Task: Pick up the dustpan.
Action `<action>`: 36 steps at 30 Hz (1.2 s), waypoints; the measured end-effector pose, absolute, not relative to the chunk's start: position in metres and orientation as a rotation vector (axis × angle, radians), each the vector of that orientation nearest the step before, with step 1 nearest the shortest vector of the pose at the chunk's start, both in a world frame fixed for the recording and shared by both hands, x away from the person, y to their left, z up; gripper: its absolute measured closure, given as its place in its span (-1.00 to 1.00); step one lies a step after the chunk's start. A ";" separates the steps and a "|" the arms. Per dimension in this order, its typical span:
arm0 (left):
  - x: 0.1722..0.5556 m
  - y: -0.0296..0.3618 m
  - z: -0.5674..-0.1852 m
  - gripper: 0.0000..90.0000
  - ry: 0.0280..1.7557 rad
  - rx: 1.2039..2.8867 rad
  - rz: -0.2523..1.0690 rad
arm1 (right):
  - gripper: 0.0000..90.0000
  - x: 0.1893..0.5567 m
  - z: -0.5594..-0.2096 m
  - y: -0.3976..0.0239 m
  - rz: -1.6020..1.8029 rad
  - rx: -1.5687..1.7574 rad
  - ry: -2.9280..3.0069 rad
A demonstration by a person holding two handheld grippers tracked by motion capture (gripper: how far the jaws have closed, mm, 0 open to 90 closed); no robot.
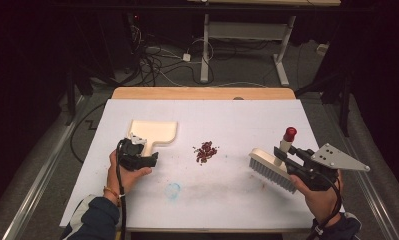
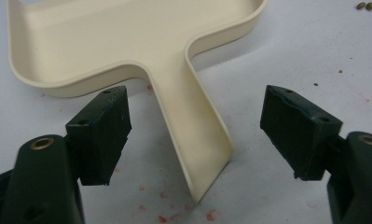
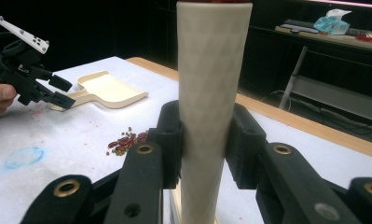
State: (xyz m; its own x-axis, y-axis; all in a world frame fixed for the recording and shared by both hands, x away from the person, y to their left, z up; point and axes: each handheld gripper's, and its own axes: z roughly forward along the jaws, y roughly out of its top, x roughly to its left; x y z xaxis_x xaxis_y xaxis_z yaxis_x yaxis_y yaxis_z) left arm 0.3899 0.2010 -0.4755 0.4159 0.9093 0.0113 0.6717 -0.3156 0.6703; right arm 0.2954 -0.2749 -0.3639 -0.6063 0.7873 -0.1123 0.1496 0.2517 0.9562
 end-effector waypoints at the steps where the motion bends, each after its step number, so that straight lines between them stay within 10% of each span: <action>1: 0.390 0.202 -0.475 -0.48 1.334 2.084 0.524 | 0.55 0.295 -0.364 -0.275 1.378 0.850 1.930; 18: 0.408 0.203 -0.486 -0.38 1.427 2.074 0.479 | 0.55 0.305 -0.368 -0.269 1.371 0.864 1.949; 36: 0.425 0.208 -0.482 0.42 1.471 2.068 0.489 | 0.55 0.304 -0.369 -0.269 1.368 0.866 1.956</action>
